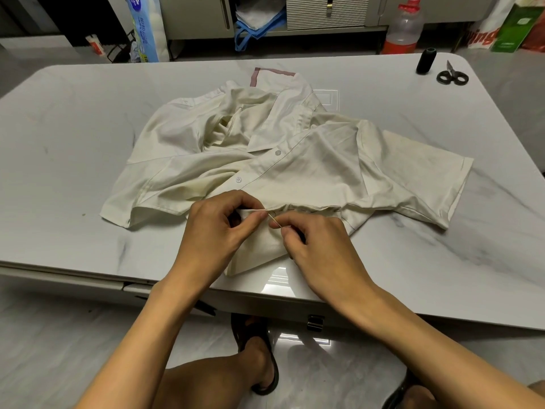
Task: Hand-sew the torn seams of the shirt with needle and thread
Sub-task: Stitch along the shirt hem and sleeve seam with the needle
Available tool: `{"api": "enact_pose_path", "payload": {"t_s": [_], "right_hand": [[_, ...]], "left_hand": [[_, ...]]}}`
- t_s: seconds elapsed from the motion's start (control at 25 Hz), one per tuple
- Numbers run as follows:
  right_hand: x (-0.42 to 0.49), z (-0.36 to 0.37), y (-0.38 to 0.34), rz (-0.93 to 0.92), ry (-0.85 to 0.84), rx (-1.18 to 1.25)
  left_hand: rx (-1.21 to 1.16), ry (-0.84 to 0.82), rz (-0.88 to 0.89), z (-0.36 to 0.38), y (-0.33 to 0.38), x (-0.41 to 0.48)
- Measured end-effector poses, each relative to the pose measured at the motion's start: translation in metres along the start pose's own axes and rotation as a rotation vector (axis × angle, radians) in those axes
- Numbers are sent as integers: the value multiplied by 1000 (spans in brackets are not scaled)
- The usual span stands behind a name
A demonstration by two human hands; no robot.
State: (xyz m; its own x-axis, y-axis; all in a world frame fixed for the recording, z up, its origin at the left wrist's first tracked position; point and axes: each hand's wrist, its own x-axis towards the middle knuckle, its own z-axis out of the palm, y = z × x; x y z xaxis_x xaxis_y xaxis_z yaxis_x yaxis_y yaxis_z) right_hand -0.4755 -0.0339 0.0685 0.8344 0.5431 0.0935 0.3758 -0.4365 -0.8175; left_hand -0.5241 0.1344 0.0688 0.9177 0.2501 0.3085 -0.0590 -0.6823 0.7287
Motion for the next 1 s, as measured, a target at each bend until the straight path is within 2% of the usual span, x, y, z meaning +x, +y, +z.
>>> {"api": "enact_pose_path", "payload": {"t_s": [0.68,1.0], "right_hand": [[-1,-2,-2,-16,-11,-11],[0,0,-1,-9,4,12]], "left_hand": [[-86,-12,-67,0,-3,2],[-12,11,16,0,0,-1]]}}
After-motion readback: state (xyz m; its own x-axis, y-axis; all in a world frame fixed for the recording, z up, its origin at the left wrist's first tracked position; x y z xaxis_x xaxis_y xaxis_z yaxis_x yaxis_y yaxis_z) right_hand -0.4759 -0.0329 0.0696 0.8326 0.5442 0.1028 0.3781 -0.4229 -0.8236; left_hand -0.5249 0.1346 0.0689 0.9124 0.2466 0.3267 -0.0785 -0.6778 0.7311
